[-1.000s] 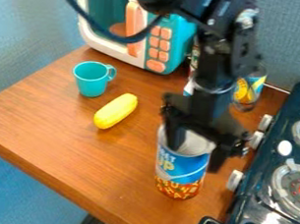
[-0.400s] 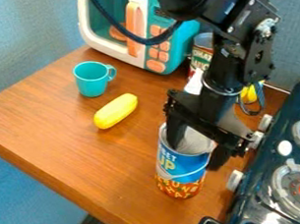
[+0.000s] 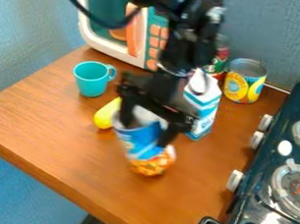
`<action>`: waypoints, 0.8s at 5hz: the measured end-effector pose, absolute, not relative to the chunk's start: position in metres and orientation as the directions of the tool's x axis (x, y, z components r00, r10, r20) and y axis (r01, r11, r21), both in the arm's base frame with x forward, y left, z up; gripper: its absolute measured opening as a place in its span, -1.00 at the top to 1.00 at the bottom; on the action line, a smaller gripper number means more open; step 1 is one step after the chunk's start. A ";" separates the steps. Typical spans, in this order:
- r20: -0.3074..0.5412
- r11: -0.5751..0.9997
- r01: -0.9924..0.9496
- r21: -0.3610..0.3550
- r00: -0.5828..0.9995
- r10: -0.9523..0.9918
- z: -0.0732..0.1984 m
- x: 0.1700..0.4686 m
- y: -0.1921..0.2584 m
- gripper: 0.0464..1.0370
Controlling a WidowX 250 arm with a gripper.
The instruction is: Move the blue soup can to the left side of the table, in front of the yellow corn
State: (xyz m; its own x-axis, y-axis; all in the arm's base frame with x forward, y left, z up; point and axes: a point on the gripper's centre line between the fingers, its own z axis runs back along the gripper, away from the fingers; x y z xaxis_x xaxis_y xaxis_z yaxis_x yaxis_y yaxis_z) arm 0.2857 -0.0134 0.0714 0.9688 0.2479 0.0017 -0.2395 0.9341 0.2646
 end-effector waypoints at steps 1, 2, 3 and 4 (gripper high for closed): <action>-0.030 0.892 -0.337 0.301 0.932 0.362 0.073 0.278 0.020 -0.93; -0.037 0.880 -0.362 0.308 0.920 0.391 0.075 0.278 0.034 -0.93; -0.046 0.864 -0.356 0.355 0.917 0.397 0.079 0.279 0.041 -0.93; -0.048 0.870 -0.368 0.327 0.913 0.404 0.077 0.280 0.047 -0.93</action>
